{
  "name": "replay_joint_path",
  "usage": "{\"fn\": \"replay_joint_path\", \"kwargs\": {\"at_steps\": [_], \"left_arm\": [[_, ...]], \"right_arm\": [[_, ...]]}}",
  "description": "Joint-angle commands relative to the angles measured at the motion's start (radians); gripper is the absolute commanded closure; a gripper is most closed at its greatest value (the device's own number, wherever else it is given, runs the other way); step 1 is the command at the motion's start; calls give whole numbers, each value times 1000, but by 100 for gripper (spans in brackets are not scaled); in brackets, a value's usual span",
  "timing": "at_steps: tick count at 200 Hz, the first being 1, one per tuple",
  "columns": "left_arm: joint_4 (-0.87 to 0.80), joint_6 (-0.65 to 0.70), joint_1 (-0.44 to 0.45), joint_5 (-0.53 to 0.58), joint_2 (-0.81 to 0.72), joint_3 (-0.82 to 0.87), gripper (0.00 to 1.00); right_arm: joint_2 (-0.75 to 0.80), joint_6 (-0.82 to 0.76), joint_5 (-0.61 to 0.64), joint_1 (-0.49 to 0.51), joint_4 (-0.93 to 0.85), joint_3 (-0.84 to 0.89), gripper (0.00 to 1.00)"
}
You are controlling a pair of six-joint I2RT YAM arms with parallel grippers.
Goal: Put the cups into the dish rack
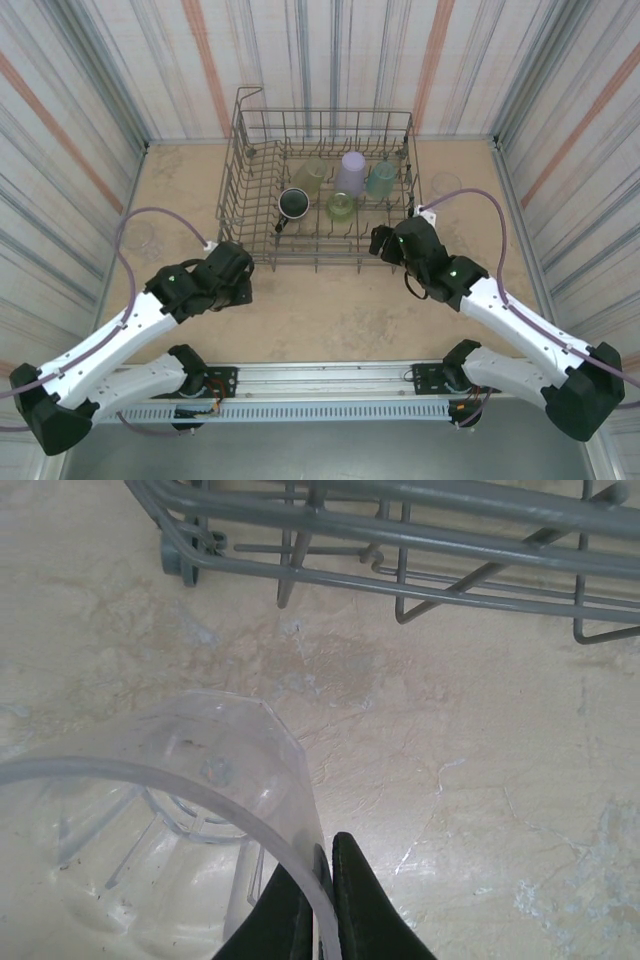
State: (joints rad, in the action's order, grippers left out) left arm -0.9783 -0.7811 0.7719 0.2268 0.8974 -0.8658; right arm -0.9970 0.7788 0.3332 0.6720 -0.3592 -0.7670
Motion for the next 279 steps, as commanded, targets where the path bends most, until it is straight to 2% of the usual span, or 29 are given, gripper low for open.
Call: {"fn": "replay_joint_path", "kwargs": {"at_steps": [1, 44, 77, 184, 279], "left_arm": [[-76, 34, 0, 56, -23, -68, 100], [-131, 100, -34, 62, 10, -140, 100], [-147, 136, -72, 20, 16, -206, 100], [-274, 213, -86, -8, 90, -435, 100], [-278, 279, -103, -27, 178, -614, 100]], "right_arm": [[-20, 34, -31, -3, -1, -27, 1], [-31, 43, -45, 0, 4, -28, 1], [-44, 44, -53, 3, 12, -29, 1], [-100, 16, -74, -13, 22, -61, 1], [-118, 10, -83, -20, 23, -76, 1]]}}
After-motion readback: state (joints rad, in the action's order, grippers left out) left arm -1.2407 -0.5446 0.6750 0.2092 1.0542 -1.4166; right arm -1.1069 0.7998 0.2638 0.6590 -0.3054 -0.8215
